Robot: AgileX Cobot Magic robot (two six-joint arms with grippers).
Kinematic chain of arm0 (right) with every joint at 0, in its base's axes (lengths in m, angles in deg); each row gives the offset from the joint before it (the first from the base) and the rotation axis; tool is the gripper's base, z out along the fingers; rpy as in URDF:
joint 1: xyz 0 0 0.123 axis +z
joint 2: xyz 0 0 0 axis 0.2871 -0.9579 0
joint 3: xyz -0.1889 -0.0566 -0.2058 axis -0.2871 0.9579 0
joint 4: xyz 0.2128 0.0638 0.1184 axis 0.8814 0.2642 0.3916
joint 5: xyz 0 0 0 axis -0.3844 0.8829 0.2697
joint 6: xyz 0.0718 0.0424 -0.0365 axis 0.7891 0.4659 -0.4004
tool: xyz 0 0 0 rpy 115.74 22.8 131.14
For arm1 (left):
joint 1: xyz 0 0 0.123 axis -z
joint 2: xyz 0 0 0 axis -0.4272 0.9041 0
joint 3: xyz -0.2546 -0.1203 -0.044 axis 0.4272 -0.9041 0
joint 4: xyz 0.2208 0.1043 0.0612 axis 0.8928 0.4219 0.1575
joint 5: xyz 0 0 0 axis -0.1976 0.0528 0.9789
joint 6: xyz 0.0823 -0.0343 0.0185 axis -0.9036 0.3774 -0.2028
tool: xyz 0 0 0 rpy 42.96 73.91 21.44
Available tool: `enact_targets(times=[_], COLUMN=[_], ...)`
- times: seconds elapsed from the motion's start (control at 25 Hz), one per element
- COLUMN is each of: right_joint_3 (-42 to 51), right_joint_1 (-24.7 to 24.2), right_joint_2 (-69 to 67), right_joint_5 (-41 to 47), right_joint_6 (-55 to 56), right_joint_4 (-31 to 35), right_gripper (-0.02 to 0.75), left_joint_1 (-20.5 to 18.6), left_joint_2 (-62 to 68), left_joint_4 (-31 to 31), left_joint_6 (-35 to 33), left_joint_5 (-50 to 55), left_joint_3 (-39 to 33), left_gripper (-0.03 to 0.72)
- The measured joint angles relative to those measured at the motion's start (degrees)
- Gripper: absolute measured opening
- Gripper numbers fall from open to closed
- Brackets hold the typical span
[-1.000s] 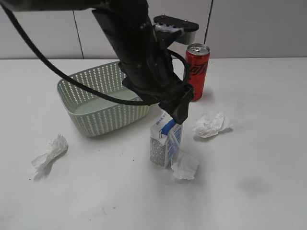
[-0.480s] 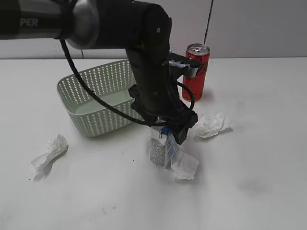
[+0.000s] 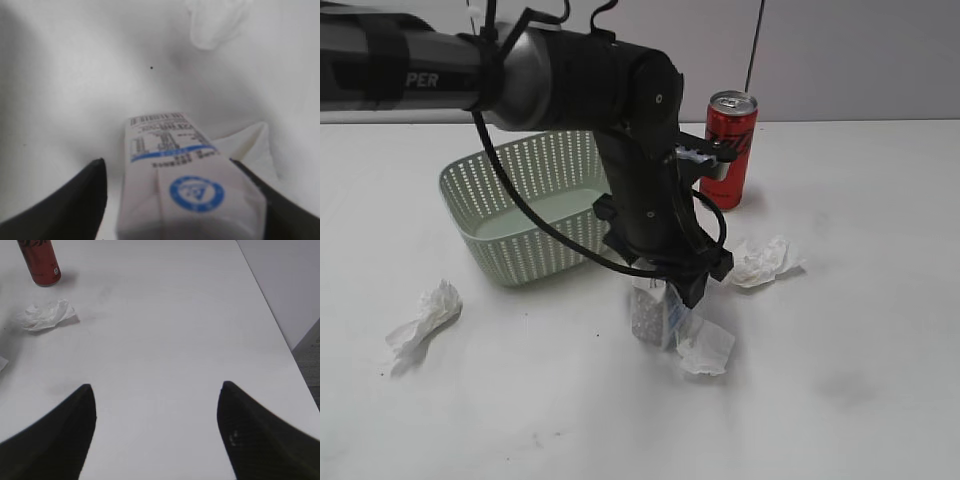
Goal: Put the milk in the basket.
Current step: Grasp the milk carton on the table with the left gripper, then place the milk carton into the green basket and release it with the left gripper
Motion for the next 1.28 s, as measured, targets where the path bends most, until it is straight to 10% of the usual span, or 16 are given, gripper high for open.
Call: enact_targets(times=[0.24,0.88,1.28], right_joint_3=[0.0,0.0,0.0], right_joint_1=[0.0,0.0,0.0], right_joint_2=[0.0,0.0,0.0], right_joint_5=[0.0,0.0,0.0], right_joint_6=[0.01,0.01,0.02], right_joint_4=[0.0,0.0,0.0], right_gripper=[0.587,0.585,0.586], left_joint_1=[-0.05,-0.79,-16.27], left_joint_2=[0.0,-3.13,-11.05], left_joint_4=[0.0,2.69,8.18], left_joint_6=[0.28,0.67,2.33], left_joint_5=[0.04,13.83,14.26], left_joint_3=[0.0,17.28,20.98], left_gripper=[0.326,0.319,0.319])
